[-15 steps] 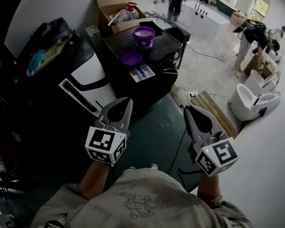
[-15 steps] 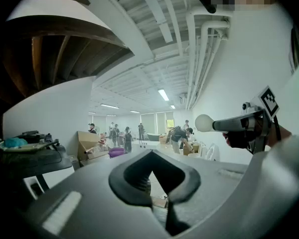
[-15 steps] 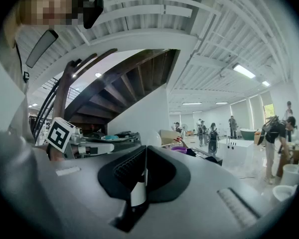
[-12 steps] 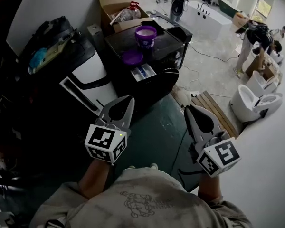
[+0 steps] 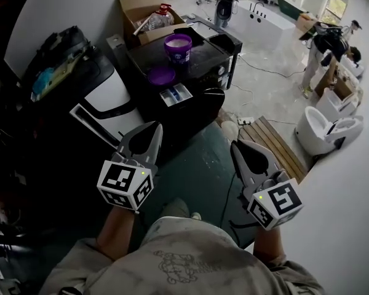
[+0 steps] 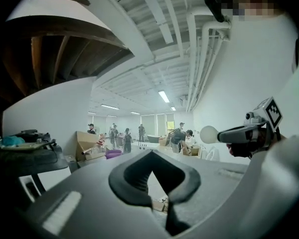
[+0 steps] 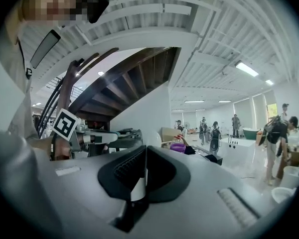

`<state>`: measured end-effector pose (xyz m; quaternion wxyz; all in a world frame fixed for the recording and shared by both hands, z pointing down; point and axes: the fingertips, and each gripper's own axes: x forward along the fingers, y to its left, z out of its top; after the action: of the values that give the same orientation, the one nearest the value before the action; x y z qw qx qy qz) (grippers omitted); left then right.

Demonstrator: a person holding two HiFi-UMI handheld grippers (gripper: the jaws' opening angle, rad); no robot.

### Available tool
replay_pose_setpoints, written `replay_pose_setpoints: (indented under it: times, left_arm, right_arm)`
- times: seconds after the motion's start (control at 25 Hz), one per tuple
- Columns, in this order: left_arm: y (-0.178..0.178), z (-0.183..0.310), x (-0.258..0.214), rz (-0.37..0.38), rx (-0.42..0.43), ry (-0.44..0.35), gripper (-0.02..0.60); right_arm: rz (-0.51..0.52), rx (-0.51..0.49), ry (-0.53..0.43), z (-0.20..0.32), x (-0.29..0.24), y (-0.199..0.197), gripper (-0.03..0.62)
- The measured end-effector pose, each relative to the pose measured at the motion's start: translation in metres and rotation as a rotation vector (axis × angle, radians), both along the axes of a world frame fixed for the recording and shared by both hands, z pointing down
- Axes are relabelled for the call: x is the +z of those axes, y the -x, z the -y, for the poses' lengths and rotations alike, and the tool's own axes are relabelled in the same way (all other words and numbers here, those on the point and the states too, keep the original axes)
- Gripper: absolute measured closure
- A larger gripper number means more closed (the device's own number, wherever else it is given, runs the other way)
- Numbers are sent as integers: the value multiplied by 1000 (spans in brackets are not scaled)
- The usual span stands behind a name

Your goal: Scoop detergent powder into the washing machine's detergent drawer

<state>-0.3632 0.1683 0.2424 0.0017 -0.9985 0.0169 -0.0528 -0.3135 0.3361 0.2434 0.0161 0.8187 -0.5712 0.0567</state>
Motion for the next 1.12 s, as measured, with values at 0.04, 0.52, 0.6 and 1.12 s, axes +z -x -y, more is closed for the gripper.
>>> replay_pose_setpoints:
  times: [0.04, 0.52, 0.6, 1.12]
  left_arm:
    - [-1, -1, 0, 3, 1, 0, 581]
    - [-39, 9, 17, 18, 13, 11, 581]
    - [-51, 14, 17, 7, 18, 19, 581]
    - [-189, 95, 29, 41, 55, 64, 581]
  right_arm:
    - [10, 5, 0, -3, 2, -1, 559]
    - [20, 37, 37, 2, 17, -43, 559]
    - [17, 38, 45, 7, 19, -55, 559]
    - [73, 80, 98, 85, 25, -188, 559]
